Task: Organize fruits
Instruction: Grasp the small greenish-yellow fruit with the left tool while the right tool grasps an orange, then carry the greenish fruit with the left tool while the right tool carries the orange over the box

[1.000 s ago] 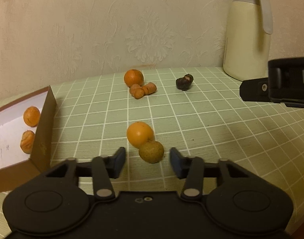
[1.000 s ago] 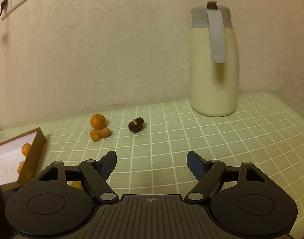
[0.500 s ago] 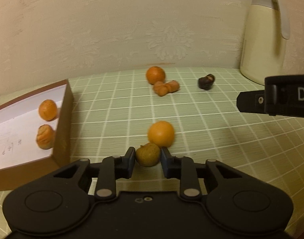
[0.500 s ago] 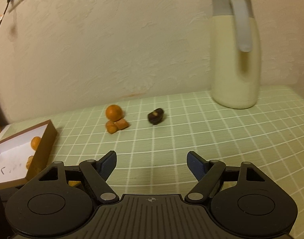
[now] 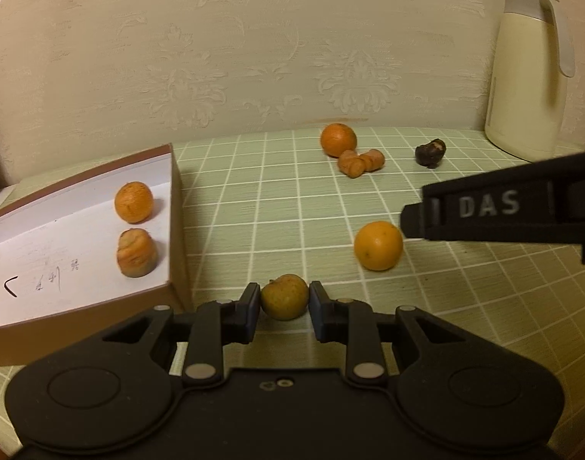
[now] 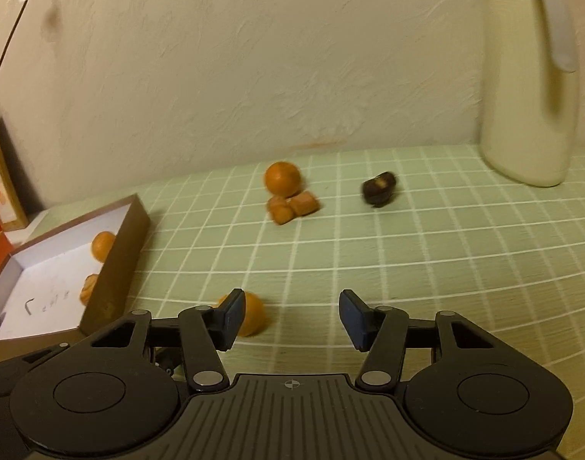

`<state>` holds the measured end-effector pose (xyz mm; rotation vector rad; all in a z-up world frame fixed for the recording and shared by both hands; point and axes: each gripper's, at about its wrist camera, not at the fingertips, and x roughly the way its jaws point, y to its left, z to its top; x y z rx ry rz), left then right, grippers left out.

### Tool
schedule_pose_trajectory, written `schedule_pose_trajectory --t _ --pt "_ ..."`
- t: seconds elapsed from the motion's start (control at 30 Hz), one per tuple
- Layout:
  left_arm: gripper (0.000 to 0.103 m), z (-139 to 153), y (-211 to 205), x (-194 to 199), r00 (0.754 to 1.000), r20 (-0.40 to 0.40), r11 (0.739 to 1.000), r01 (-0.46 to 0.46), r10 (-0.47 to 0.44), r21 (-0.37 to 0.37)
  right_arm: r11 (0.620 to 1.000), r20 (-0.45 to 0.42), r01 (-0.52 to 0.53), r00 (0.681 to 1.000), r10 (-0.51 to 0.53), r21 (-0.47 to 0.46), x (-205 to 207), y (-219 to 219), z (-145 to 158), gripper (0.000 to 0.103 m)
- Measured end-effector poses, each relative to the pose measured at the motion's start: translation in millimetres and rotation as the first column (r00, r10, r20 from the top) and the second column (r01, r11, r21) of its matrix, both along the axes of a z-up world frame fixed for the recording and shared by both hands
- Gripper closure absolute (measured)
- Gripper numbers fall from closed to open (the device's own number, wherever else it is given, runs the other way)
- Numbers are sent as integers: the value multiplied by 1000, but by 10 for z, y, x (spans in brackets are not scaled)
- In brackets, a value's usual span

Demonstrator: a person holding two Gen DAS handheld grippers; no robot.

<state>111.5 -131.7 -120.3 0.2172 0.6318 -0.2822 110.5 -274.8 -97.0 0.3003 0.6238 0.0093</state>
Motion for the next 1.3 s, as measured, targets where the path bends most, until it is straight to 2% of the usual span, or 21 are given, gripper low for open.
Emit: schedule_pose_trajectory --t 0.23,0.4,0.67,0.93,1.3 --pt "85 20 107 -1 1000 3 1000 -20 20 0 999 -19 -30 999 30 14 136 137 -81 48" --pt "85 16 153 10 1000 1 1000 -23 23 -1 998 -24 -49 998 50 25 213 220 -105 53" --pt "84 21 190 13 1000 -5 1000 -23 23 -5 995 -39 -78 996 81 67 318 323 -138 68" --pt "83 20 193 25 1000 -2 1000 -21 21 -2 993 -62 -79 994 85 91 421 357 -168 68" --pt "82 10 205 25 1000 5 1000 -26 26 -3 994 -61 -113 992 113 3 343 450 -164 71"
